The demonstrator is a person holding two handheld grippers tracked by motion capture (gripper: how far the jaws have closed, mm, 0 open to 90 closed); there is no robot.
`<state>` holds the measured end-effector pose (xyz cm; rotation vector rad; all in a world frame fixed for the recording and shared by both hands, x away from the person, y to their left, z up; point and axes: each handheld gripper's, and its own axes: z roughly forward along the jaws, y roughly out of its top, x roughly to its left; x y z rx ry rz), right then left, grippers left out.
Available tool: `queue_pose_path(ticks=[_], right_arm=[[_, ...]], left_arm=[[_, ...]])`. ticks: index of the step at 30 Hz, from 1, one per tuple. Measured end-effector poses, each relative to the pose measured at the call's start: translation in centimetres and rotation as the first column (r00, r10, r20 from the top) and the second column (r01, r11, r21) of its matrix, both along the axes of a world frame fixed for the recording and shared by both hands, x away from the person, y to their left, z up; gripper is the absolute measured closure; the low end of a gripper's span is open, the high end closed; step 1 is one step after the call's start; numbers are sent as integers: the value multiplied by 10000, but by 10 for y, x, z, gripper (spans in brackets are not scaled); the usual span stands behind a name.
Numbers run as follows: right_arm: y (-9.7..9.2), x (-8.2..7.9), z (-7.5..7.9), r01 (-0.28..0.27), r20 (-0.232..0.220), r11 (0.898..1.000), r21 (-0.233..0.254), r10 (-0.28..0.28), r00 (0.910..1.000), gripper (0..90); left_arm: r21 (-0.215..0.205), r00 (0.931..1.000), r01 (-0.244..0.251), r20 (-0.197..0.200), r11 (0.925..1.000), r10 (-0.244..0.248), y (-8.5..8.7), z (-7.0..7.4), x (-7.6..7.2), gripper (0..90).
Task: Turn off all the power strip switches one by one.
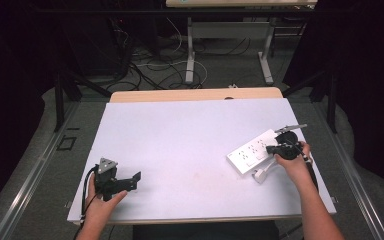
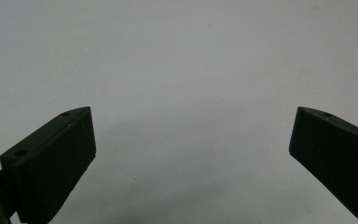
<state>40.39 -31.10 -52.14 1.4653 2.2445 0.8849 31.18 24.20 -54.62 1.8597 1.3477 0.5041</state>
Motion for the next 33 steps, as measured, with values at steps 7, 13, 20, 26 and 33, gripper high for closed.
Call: queue_pose_path(ticks=[7, 13, 20, 26, 33], right_arm=[[-1, 0, -1, 84, 5, 9999, 76, -84, 10000, 900], [1, 0, -4, -125, -88, 9998, 138, 126, 9999, 900], [3, -1, -4, -77, 29, 9999, -81, 77, 10000, 900], [4, -1, -3, 18, 36, 9999, -145, -18, 10000, 900], [4, -2, -1, 22, 117, 10000, 86, -23, 9999, 900]], left_arm=[[22, 10000, -5, 0, 10000, 5, 0, 0, 0, 4], [2, 10000, -7, 14, 10000, 7, -1, 0, 0, 4], [4, 10000, 8, 26, 10000, -8, -1, 0, 0, 4], [-1, 10000, 0, 16, 10000, 0, -1, 0, 0, 4], [76, 10000, 56, -31, 10000, -56, 1, 0, 0, 4]])
